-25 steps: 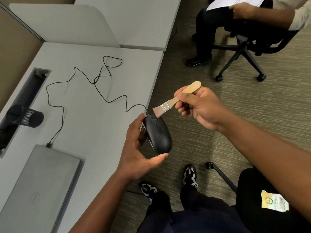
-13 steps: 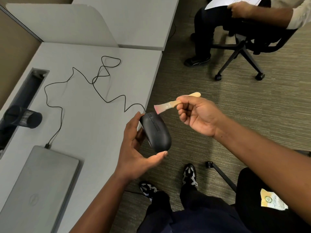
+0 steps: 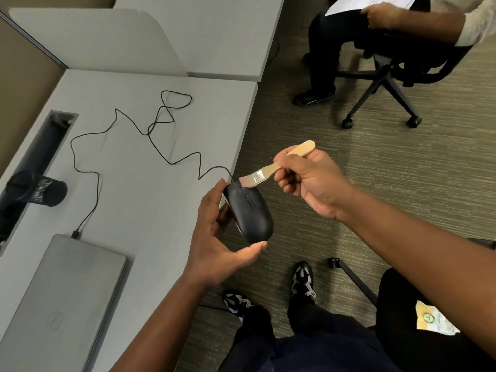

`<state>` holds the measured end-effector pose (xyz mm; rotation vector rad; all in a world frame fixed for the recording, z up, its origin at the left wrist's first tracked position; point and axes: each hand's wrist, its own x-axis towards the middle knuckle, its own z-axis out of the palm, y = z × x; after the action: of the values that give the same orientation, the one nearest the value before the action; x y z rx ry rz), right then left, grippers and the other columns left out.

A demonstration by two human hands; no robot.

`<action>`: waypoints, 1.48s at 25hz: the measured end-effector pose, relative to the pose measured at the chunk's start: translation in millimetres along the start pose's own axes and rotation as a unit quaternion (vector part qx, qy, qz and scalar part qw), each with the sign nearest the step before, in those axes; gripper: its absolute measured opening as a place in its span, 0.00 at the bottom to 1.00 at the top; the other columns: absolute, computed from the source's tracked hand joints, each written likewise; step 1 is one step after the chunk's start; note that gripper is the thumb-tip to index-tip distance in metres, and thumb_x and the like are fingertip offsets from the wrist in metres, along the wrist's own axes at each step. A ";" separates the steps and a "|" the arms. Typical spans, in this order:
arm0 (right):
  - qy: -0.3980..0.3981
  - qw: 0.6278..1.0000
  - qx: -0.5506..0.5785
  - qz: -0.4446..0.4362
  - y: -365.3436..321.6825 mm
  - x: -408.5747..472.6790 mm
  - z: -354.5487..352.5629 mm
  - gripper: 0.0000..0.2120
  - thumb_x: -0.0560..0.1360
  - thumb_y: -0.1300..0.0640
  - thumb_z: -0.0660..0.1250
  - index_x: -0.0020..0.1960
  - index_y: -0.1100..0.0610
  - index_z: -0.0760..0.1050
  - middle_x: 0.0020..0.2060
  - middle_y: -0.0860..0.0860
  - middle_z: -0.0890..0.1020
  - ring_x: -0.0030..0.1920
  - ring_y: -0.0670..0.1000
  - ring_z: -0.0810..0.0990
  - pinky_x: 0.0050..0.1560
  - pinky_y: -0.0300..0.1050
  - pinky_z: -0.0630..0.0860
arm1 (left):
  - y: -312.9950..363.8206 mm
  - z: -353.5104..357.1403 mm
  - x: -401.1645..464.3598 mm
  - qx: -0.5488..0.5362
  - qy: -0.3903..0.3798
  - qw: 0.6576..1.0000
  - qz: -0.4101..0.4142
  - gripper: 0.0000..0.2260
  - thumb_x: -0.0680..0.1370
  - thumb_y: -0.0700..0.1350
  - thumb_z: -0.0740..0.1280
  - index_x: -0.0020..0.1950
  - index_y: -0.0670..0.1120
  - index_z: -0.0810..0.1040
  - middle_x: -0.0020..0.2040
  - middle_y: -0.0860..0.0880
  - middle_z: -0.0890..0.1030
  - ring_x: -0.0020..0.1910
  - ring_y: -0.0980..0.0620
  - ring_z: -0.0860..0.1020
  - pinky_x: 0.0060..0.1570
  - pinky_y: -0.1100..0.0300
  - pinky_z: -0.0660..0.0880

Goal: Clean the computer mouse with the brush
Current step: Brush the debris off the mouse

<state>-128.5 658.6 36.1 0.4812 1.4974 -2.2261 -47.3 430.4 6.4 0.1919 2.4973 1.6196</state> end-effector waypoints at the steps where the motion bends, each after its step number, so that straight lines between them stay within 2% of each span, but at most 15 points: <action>1: -0.001 1.000 -0.029 -0.007 -1.6 -1.6 0.2 0.03 0.80 0.63 0.67 0.49 0.59 0.79 0.32 0.54 0.81 0.31 0.48 0.77 0.32 0.39 0.74 | 0.0 -0.3 0.2 0.004 0.001 1.000 -0.001 0.55 0.63 0.45 0.87 0.84 0.53 0.60 0.79 0.56 0.66 0.78 0.47 0.72 0.73 0.51 0.73; 4: -0.014 0.994 -0.109 -0.017 -8.4 -5.5 -2.3 0.05 0.79 0.65 0.66 0.46 0.60 0.79 0.29 0.54 0.80 0.30 0.48 0.76 0.31 0.40 0.72 | -2.2 -0.6 -0.3 0.016 0.002 1.000 -0.006 0.55 0.63 0.47 0.86 0.84 0.53 0.60 0.78 0.59 0.66 0.78 0.51 0.71 0.74 0.55 0.72; 10: 0.002 0.993 -0.095 -0.072 -7.1 -1.9 3.8 0.03 0.81 0.63 0.67 0.50 0.61 0.79 0.33 0.54 0.83 0.33 0.49 0.79 0.34 0.39 0.76 | -2.5 -0.7 4.5 0.024 0.004 1.000 -0.004 0.54 0.62 0.48 0.86 0.83 0.57 0.61 0.77 0.60 0.67 0.77 0.51 0.72 0.73 0.55 0.73; 14: -0.022 0.980 -0.180 -0.078 -7.1 -5.5 1.1 0.07 0.79 0.66 0.65 0.45 0.60 0.80 0.31 0.55 0.81 0.31 0.48 0.78 0.32 0.40 0.75 | -5.0 -2.9 5.2 0.039 0.008 0.999 -0.005 0.55 0.62 0.49 0.86 0.83 0.55 0.60 0.77 0.61 0.66 0.77 0.51 0.72 0.73 0.55 0.73; 17: -0.020 0.984 -0.161 -0.080 -12.5 -5.7 -4.0 0.07 0.79 0.67 0.65 0.46 0.60 0.80 0.30 0.55 0.81 0.30 0.48 0.77 0.32 0.41 0.74 | -5.3 -4.8 5.3 0.047 0.011 0.999 -0.002 0.54 0.62 0.51 0.86 0.83 0.59 0.60 0.77 0.61 0.66 0.76 0.51 0.73 0.73 0.54 0.74; 19: -0.016 0.989 -0.117 -0.092 -11.5 -4.3 -3.3 0.05 0.80 0.66 0.66 0.51 0.62 0.80 0.33 0.56 0.82 0.33 0.49 0.79 0.34 0.41 0.77 | -1.9 -5.3 6.4 0.055 0.009 0.998 0.005 0.53 0.62 0.54 0.85 0.81 0.62 0.60 0.76 0.62 0.66 0.75 0.52 0.73 0.72 0.58 0.74; 21: -0.026 0.987 -0.123 -0.098 -6.9 -3.8 -0.4 0.05 0.81 0.65 0.67 0.54 0.62 0.81 0.36 0.57 0.84 0.35 0.50 0.81 0.36 0.41 0.79 | 1.7 -5.5 7.8 0.063 0.009 0.998 0.011 0.52 0.63 0.55 0.84 0.80 0.64 0.59 0.75 0.64 0.66 0.74 0.54 0.73 0.69 0.65 0.74; 23: -0.039 0.982 -0.156 -0.098 -5.2 -4.5 -0.4 0.05 0.80 0.65 0.66 0.52 0.63 0.82 0.35 0.57 0.84 0.35 0.51 0.81 0.36 0.41 0.78 | 2.6 -6.2 8.2 0.061 0.013 0.998 0.011 0.52 0.62 0.54 0.85 0.80 0.63 0.59 0.75 0.65 0.66 0.74 0.55 0.73 0.67 0.69 0.73; 27: -0.079 0.976 -0.191 -0.071 -13.3 -7.5 -9.9 0.07 0.79 0.68 0.66 0.46 0.62 0.82 0.31 0.57 0.82 0.30 0.49 0.78 0.33 0.42 0.75 | 0.8 -9.6 6.7 0.066 0.015 0.998 0.010 0.51 0.62 0.56 0.84 0.78 0.68 0.58 0.74 0.69 0.65 0.73 0.56 0.73 0.67 0.70 0.72; 30: -0.100 0.981 -0.151 -0.072 -21.4 -10.6 -13.6 0.03 0.79 0.60 0.71 0.49 0.61 0.81 0.35 0.58 0.84 0.34 0.51 0.80 0.35 0.41 0.78 | 0.9 -13.7 8.0 0.082 0.009 0.996 0.014 0.52 0.62 0.57 0.83 0.79 0.68 0.58 0.73 0.68 0.66 0.73 0.56 0.74 0.68 0.69 0.71; 32: -0.127 0.979 -0.138 -0.075 -27.6 -12.3 -12.7 0.12 0.75 0.53 0.72 0.51 0.62 0.80 0.38 0.59 0.85 0.36 0.52 0.82 0.36 0.41 0.80 | 1.5 -16.9 9.8 0.095 -0.007 0.995 0.018 0.53 0.63 0.56 0.84 0.82 0.62 0.59 0.75 0.63 0.67 0.73 0.56 0.73 0.68 0.69 0.72; 34: -0.149 0.967 -0.187 -0.092 -34.8 -13.8 -9.7 0.16 0.73 0.50 0.73 0.50 0.63 0.80 0.38 0.59 0.86 0.36 0.53 0.83 0.36 0.42 0.81 | 3.4 -19.8 11.9 0.105 -0.026 0.994 0.024 0.54 0.63 0.54 0.85 0.83 0.57 0.59 0.76 0.62 0.67 0.73 0.58 0.72 0.67 0.69 0.72; 37: -0.189 0.941 -0.259 -0.106 -43.8 -12.7 -4.6 0.17 0.72 0.49 0.74 0.49 0.63 0.80 0.38 0.58 0.87 0.37 0.54 0.84 0.37 0.43 0.81 | 6.9 -22.9 11.2 0.120 -0.050 0.990 0.045 0.54 0.63 0.52 0.85 0.83 0.58 0.59 0.75 0.65 0.66 0.72 0.58 0.72 0.66 0.70 0.71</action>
<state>-140.0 679.5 75.3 -0.2679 1.8794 -1.8104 -62.8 414.9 21.2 0.4086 2.6336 1.2981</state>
